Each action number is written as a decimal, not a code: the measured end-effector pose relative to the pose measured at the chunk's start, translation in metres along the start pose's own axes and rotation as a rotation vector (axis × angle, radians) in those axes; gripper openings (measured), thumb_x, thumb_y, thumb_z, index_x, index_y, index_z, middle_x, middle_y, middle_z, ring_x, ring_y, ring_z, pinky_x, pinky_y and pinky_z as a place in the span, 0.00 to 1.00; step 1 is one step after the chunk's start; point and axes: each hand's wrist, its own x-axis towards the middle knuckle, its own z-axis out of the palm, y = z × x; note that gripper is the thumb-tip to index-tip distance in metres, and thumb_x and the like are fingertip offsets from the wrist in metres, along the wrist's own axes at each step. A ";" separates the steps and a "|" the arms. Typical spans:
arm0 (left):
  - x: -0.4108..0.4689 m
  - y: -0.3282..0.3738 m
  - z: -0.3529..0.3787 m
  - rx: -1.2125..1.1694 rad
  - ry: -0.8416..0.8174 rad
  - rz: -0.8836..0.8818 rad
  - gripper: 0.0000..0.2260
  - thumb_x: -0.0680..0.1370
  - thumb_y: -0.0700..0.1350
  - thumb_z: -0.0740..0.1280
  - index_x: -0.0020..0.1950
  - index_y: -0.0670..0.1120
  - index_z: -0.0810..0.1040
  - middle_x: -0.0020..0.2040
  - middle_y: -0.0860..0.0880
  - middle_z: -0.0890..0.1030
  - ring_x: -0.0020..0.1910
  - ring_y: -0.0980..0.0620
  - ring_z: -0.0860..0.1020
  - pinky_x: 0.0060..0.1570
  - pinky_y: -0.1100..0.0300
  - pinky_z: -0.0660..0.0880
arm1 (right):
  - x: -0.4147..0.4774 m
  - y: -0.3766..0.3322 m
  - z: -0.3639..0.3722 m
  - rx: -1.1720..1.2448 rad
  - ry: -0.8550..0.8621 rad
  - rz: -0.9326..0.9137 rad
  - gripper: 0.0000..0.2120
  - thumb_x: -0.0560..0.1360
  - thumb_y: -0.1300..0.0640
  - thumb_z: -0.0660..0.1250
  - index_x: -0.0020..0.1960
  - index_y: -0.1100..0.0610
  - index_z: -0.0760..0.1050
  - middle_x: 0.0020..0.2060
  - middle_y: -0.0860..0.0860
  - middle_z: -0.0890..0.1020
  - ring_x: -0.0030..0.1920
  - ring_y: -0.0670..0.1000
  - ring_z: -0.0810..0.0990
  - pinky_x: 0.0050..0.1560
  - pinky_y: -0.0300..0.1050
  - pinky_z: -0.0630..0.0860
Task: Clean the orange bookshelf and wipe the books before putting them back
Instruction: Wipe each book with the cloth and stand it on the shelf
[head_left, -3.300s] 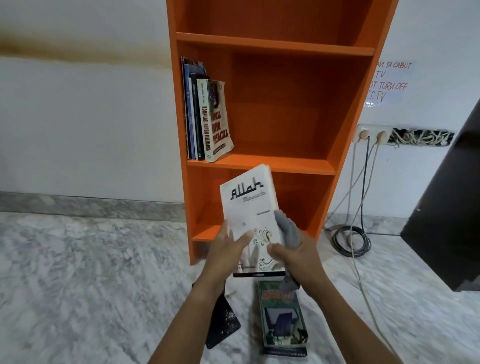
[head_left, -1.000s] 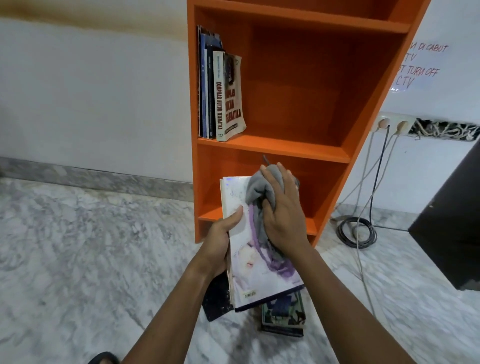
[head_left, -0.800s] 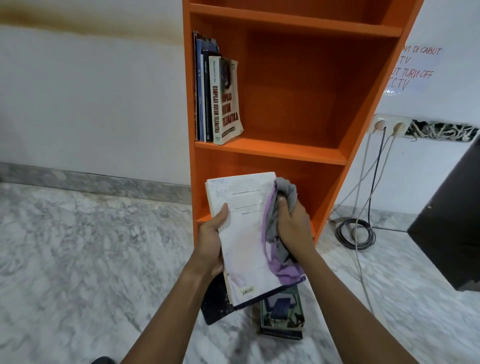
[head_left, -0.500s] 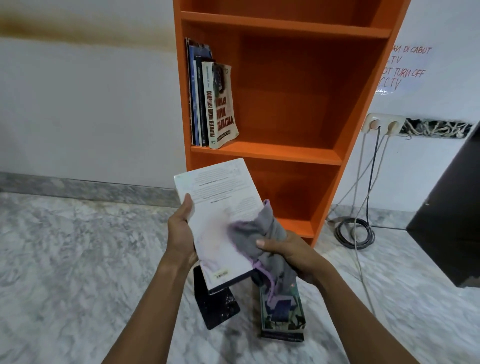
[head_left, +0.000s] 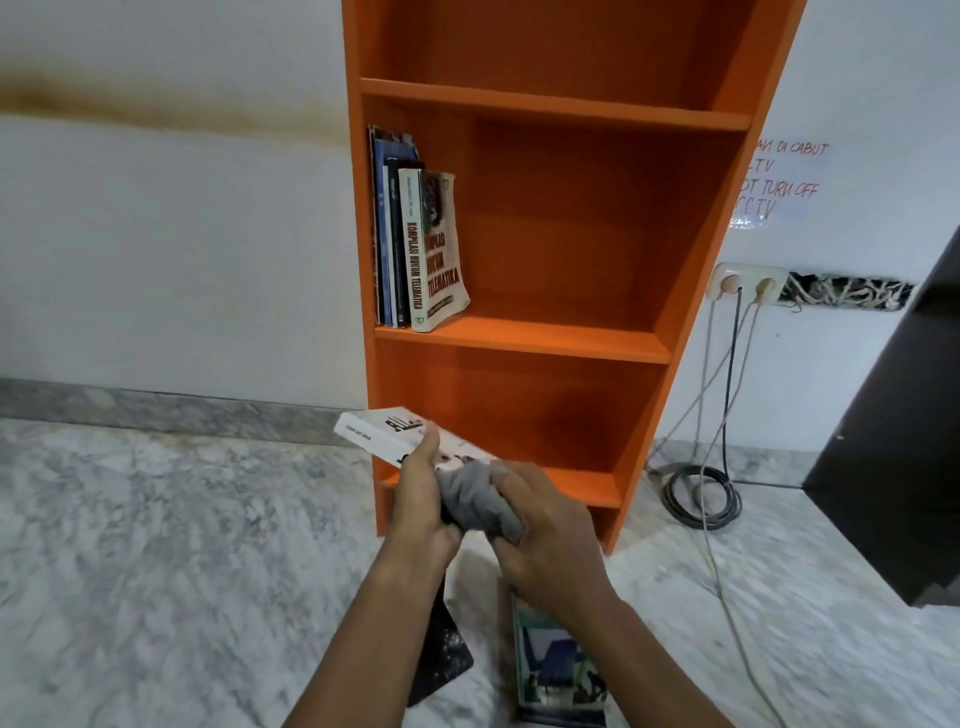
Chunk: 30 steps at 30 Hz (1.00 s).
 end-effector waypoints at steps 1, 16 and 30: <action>0.002 0.001 -0.004 -0.024 -0.019 0.013 0.22 0.73 0.59 0.71 0.54 0.42 0.79 0.38 0.44 0.83 0.35 0.48 0.82 0.33 0.54 0.80 | -0.001 0.001 -0.001 0.001 -0.024 -0.026 0.21 0.69 0.54 0.68 0.63 0.51 0.76 0.63 0.46 0.78 0.59 0.48 0.79 0.54 0.46 0.80; -0.031 0.016 0.003 0.325 -0.328 0.184 0.19 0.80 0.51 0.62 0.67 0.44 0.78 0.61 0.42 0.83 0.60 0.40 0.82 0.63 0.42 0.75 | 0.044 0.044 -0.035 0.616 -0.017 0.445 0.24 0.84 0.53 0.61 0.79 0.46 0.62 0.76 0.46 0.67 0.74 0.45 0.67 0.74 0.45 0.65; 0.008 0.093 0.020 1.023 -0.312 0.274 0.14 0.77 0.37 0.72 0.61 0.46 0.77 0.55 0.45 0.85 0.46 0.52 0.86 0.41 0.58 0.82 | 0.129 0.061 -0.055 0.950 0.277 0.554 0.11 0.83 0.62 0.63 0.63 0.57 0.79 0.55 0.56 0.86 0.55 0.54 0.85 0.56 0.49 0.82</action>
